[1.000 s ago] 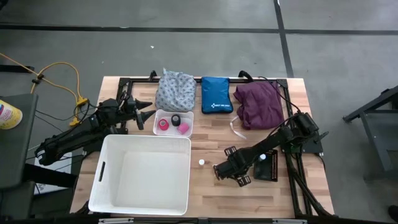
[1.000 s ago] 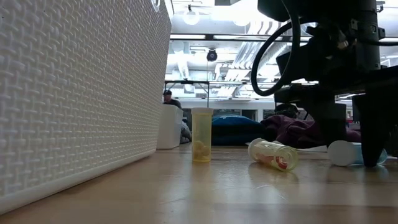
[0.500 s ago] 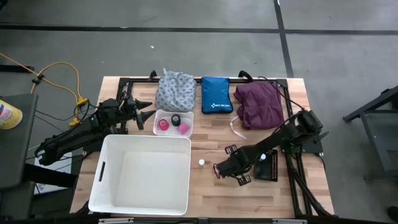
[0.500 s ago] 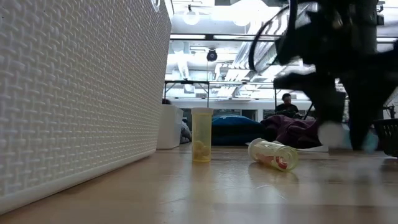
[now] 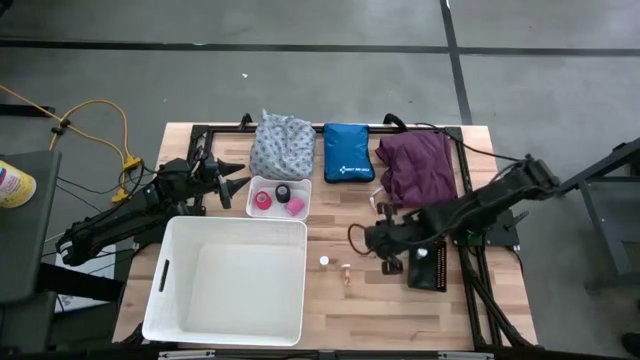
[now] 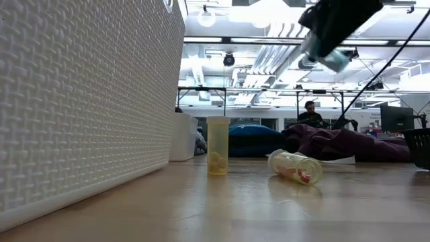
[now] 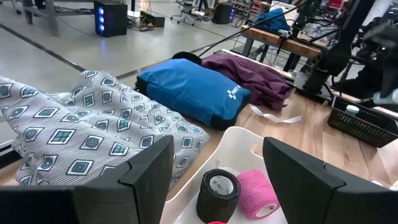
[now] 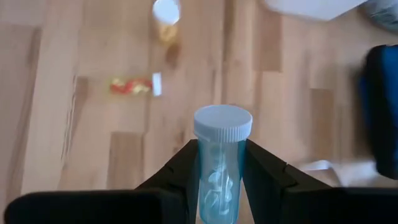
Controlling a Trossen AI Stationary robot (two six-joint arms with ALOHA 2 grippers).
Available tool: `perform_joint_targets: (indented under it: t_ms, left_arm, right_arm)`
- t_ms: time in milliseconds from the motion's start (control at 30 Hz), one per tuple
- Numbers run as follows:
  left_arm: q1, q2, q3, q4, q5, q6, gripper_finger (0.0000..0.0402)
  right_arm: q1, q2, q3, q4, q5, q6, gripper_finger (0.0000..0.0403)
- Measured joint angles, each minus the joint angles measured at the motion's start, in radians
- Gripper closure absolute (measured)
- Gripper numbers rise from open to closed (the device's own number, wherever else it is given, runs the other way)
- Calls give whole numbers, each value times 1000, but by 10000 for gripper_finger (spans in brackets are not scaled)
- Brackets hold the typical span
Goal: Pick & place medical supplies in basket/bin
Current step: Put the blue pill bottle into the black bin
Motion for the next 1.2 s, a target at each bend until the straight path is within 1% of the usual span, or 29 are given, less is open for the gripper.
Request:
perform_joint_targets:
  t_ms: [200, 400, 500, 600, 733, 933, 1200]
  left_arm:
    - [0, 0, 0, 0, 0, 0, 161]
    - [0, 0, 0, 0, 0, 0, 161]
    - [0, 0, 0, 0, 0, 0, 161]
    - [0, 0, 0, 0, 0, 0, 161]
    - [0, 0, 0, 0, 0, 0, 161]
    - [0, 0, 0, 0, 0, 0, 161]
    - [0, 0, 0, 0, 0, 0, 161]
  right_arm:
    - [8, -32, 0, -29, 43, 26, 311]
    - [43, -31, -4, -108, 111, 113, 311]
    - [75, -66, -50, -97, 122, 174, 311]
    - [114, -136, -136, -55, 155, 282, 311]
    - [185, -222, -247, -22, 211, 437, 311]
    - [323, -306, -340, -11, 301, 629, 311]
    - [543, -341, -416, -11, 440, 862, 311]
